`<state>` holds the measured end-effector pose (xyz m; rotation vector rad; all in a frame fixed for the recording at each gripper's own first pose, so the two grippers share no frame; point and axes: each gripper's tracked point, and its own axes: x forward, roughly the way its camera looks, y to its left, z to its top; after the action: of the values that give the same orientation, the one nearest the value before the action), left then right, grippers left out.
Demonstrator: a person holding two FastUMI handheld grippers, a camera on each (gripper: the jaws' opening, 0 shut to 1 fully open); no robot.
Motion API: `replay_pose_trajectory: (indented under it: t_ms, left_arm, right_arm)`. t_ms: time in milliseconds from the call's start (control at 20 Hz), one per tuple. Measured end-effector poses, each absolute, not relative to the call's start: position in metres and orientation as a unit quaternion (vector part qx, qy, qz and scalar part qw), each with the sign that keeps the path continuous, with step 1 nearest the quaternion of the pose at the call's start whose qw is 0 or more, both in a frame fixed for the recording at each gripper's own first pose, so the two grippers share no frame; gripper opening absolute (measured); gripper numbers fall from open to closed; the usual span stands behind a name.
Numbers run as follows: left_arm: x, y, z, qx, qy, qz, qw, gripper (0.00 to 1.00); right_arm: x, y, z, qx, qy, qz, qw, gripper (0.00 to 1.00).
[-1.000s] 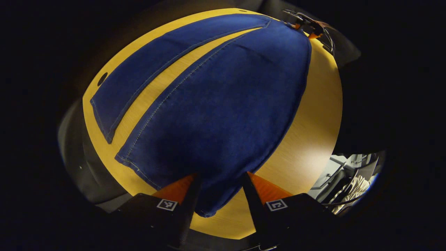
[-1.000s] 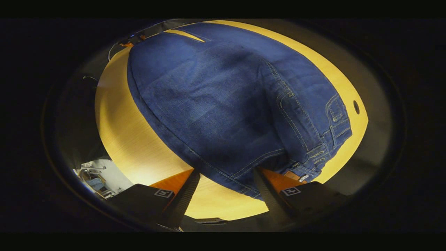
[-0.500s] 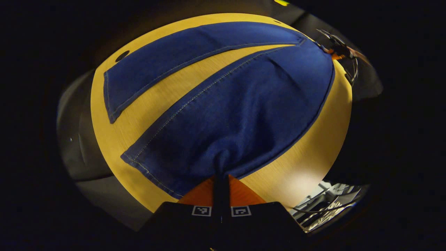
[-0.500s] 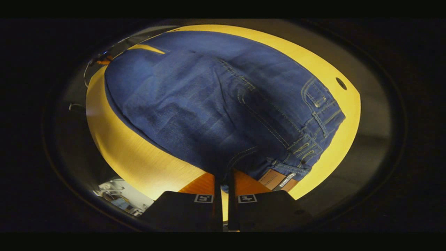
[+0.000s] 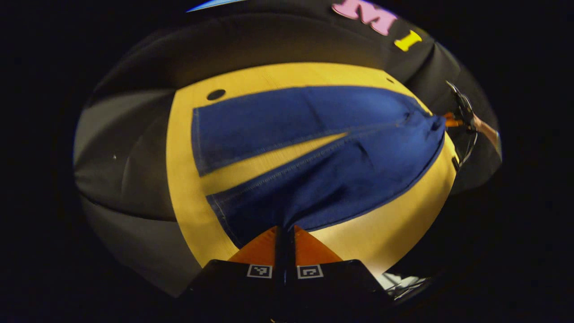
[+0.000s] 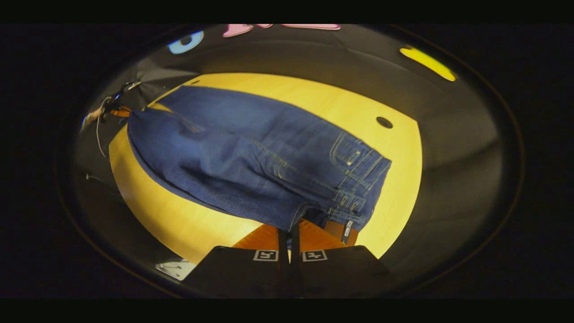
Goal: Grasp the waist and the cuffs of the jeans and fold them to make the two legs overlap; first hold the waist and fold one-third of the jeans toward the cuffs, then hold the cuffs and fold the remaining one-third in the same direction to finish folding.
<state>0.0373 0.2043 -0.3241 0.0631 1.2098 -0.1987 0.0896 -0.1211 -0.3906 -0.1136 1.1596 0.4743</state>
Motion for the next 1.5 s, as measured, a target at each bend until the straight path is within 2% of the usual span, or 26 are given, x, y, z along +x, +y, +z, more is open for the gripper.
replay_pose_trajectory:
  t_ms: [100,200,350,400,450,500,550,600,650,700,750,850,900,950,1050,1100,1200,1250,1400,1500]
  left_arm:
    - [0.055,0.203,-0.304,0.013,0.538,-0.072,0.840,0.06]
    - [0.072,0.203,-0.292,0.013,0.517,-0.054,0.854,0.06]
    - [0.092,0.213,-0.301,0.028,0.506,-0.019,0.862,0.06]
    - [0.110,0.216,-0.306,0.022,0.491,-0.001,0.871,0.06]
    - [0.124,0.218,-0.315,0.007,0.478,0.018,0.878,0.06]
    - [0.133,0.219,-0.323,-0.016,0.474,0.044,0.879,0.06]
    - [0.138,0.219,-0.332,-0.043,0.477,0.070,0.875,0.06]
    - [0.141,0.218,-0.337,-0.061,0.477,0.092,0.872,0.06]
    - [0.135,0.215,-0.334,-0.064,0.476,0.104,0.871,0.06]
    - [0.133,0.216,-0.334,-0.061,0.480,0.111,0.868,0.06]
    - [0.132,0.218,-0.332,-0.053,0.487,0.118,0.864,0.06]
    - [0.136,0.222,-0.328,-0.033,0.492,0.133,0.860,0.08]
    - [0.138,0.227,-0.332,-0.021,0.486,0.145,0.861,0.12]
    - [0.140,0.233,-0.329,-0.007,0.482,0.159,0.861,0.21]
    - [0.142,0.241,-0.334,-0.003,0.469,0.169,0.867,0.58]
    - [0.144,0.247,-0.332,0.004,0.455,0.174,0.873,0.66]
    - [0.150,0.256,-0.311,0.023,0.421,0.184,0.888,0.85]
    - [0.154,0.257,-0.301,0.024,0.403,0.184,0.896,0.92]
    - [0.151,0.252,-0.266,0.035,0.361,0.177,0.915,0.95]
    - [0.149,0.241,-0.251,0.037,0.335,0.168,0.926,0.95]
  right_arm:
    - [0.118,-0.124,-0.371,-0.034,0.516,0.201,0.832,0.04]
    - [0.154,-0.130,-0.360,-0.022,0.488,0.176,0.854,0.10]
    - [0.207,-0.135,-0.352,-0.018,0.457,0.135,0.879,0.00]
    - [0.224,-0.136,-0.355,-0.020,0.450,0.117,0.885,0.00]
    - [0.237,-0.135,-0.366,-0.016,0.452,0.097,0.887,0.04]
    - [0.248,-0.133,-0.378,-0.007,0.462,0.078,0.883,0.04]
    - [0.256,-0.130,-0.389,0.001,0.474,0.063,0.878,0.00]
    - [0.266,-0.131,-0.403,0.009,0.483,0.050,0.874,0.04]
    - [0.273,-0.127,-0.416,0.013,0.493,0.040,0.869,0.00]
    - [0.279,-0.126,-0.432,0.007,0.500,0.037,0.865,0.04]
    - [0.283,-0.126,-0.443,0.001,0.503,0.034,0.864,0.00]
    - [0.285,-0.123,-0.454,-0.012,0.513,0.023,0.858,0.00]
    - [0.287,-0.121,-0.461,-0.006,0.514,0.020,0.857,0.18]
    - [0.290,-0.112,-0.463,0.011,0.511,0.031,0.859,0.34]
    - [0.291,-0.104,-0.464,0.011,0.507,0.055,0.860,0.67]
    - [0.290,-0.102,-0.459,-0.001,0.500,0.068,0.863,0.84]
    - [0.286,-0.105,-0.447,-0.027,0.485,0.085,0.870,0.95]
    - [0.285,-0.111,-0.437,-0.044,0.475,0.086,0.874,0.96]
    - [0.280,-0.141,-0.391,-0.073,0.439,0.071,0.893,0.97]
    - [0.270,-0.155,-0.361,-0.038,0.420,0.029,0.906,0.97]
